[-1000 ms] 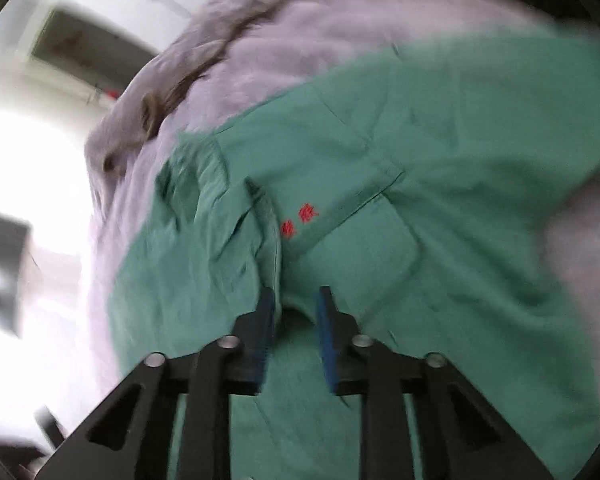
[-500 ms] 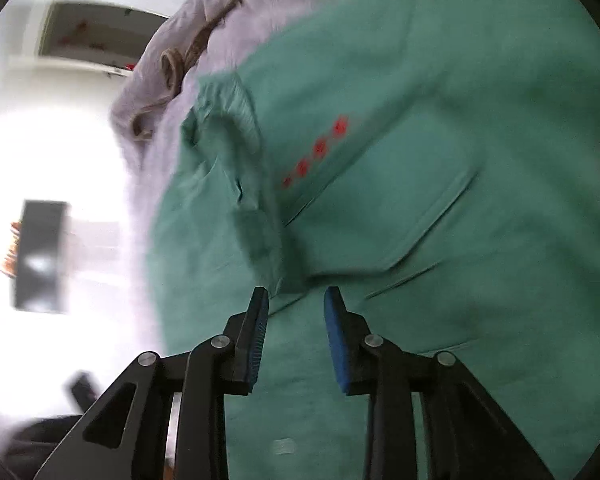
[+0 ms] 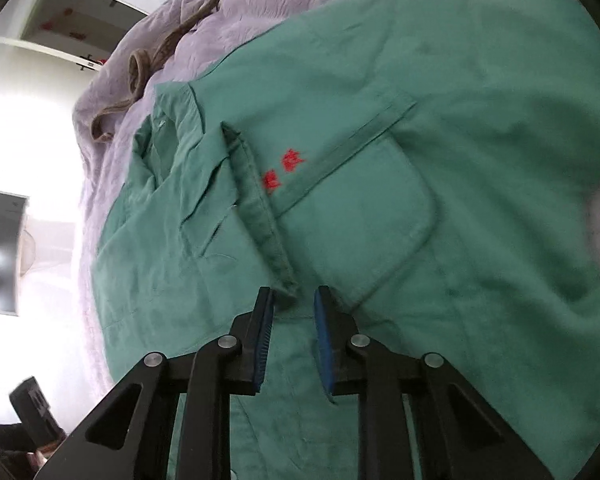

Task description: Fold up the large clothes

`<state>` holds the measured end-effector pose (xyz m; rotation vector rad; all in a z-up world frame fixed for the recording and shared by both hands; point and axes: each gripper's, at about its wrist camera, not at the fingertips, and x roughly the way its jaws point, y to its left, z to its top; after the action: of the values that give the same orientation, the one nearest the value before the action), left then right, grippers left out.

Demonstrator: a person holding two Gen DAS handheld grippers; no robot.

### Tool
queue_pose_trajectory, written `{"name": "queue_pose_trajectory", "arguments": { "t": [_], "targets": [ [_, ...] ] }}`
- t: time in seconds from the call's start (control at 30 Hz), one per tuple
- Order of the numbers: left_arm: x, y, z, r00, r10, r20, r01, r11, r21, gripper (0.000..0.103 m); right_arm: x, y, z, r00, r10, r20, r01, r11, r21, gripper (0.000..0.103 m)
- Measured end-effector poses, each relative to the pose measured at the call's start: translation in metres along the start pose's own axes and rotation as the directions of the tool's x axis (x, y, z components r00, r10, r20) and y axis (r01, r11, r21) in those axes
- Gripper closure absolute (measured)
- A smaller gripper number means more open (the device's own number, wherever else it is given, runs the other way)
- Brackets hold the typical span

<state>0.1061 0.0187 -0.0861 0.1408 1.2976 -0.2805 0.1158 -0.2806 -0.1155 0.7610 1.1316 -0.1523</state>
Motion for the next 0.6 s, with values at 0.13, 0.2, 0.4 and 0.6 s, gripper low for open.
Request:
{"name": "queue_pose_trajectory", "arguments": {
  "t": [0.13, 0.2, 0.4, 0.6],
  "targets": [
    [0.003, -0.007, 0.0, 1.0, 0.006, -0.014, -0.006, 1.0, 0.009, 0.094, -0.021, -0.006, -0.002, 1.0, -0.005, 0.012, 0.005, 1.0, -0.024, 0.059],
    [0.006, -0.012, 0.001, 1.0, 0.006, -0.022, -0.006, 1.0, 0.008, 0.094, -0.029, -0.013, -0.003, 0.999, 0.03, 0.018, -0.03, 1.0, -0.004, 0.033],
    [0.008, -0.033, 0.004, 0.999, -0.004, -0.041, 0.005, 1.0, 0.021, 0.094, -0.046, -0.052, -0.012, 0.993, 0.116, 0.036, -0.12, 0.983, 0.137, 0.02],
    [0.009, -0.054, 0.008, 0.998, -0.025, -0.054, 0.028, 0.999, 0.042, 0.078, -0.06, -0.088, -0.015, 0.992, 0.12, 0.037, -0.126, 0.968, 0.219, 0.02]
  ]
}}
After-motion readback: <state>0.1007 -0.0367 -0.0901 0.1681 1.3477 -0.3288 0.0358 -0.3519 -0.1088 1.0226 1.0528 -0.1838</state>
